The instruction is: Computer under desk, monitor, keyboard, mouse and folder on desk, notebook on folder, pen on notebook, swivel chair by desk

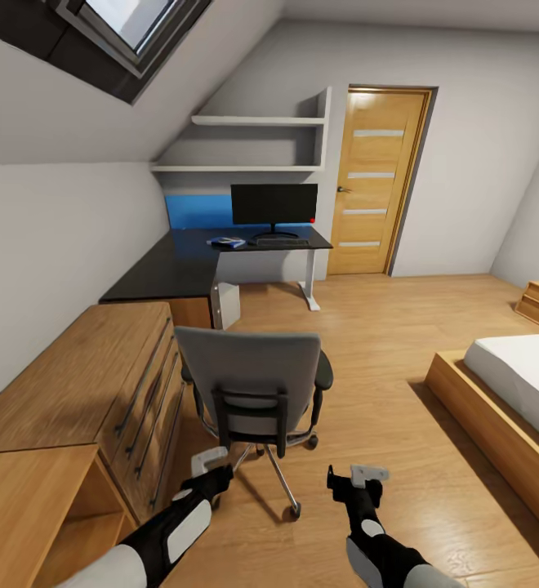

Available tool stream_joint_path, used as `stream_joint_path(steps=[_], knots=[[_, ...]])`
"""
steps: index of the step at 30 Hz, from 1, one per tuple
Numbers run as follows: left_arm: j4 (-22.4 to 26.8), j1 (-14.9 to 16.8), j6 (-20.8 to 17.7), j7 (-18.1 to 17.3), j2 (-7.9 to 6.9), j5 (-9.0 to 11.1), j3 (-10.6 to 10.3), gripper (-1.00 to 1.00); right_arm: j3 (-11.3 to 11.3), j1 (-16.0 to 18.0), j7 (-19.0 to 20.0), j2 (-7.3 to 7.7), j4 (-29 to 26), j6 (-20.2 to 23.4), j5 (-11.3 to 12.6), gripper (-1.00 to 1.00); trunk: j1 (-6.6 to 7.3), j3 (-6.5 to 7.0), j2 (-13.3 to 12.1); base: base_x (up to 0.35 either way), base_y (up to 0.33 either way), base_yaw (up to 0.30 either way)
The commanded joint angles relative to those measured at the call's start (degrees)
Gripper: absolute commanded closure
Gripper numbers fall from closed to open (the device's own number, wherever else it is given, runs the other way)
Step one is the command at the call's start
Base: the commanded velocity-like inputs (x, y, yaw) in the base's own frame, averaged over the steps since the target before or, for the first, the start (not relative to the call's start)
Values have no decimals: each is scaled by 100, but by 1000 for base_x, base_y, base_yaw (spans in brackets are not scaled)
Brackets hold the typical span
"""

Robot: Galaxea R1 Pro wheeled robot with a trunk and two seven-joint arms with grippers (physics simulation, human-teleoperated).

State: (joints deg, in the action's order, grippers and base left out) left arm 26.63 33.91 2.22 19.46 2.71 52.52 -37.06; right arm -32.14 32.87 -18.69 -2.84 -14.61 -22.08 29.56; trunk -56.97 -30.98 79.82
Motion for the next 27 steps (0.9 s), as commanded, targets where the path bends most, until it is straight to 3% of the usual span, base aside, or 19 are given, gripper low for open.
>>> stream_joint_path(steps=[1, 7, 10, 12, 15, 21, 27], knots=[[0, 43, -9, 40, -2, 59, -46, -100, -55, 33, 63, -6, 22, 3, 41, -100, -22, -24, 45, 0, 0, 0], [-370, 105, 127, 7, -28, 49, -11, -100, -105, 78, 766, -61, 165, 38, -25, -100, -154, -132, 286, 0, 0, 0], [-390, 106, 144, 8, -33, 44, -12, -100, -99, 82, 879, -90, 156, 206, -48, -100, -220, -186, 406, 0, 0, 0], [-400, 105, 149, 12, -37, 45, -8, -100, -93, 97, 1094, -238, 90, 585, -65, -100, -264, -222, 486, 0, 0, 0], [-404, 107, 148, 13, -35, 37, -18, -100, -87, 259, 1220, -474, 44, 808, -59, -100, -330, -276, 606, 0, 0, 0], [-404, 107, 148, 10, -34, 31, -30, -100, -49, 306, 1234, -526, 76, 614, 3, -100, -462, -383, 847, 0, 0, 0], [-413, 107, 148, 13, -43, 43, -23, -100, -56, 309, 1243, -539, 180, 84, -15, -100, -594, -491, 1088, 0, 0, 0]])
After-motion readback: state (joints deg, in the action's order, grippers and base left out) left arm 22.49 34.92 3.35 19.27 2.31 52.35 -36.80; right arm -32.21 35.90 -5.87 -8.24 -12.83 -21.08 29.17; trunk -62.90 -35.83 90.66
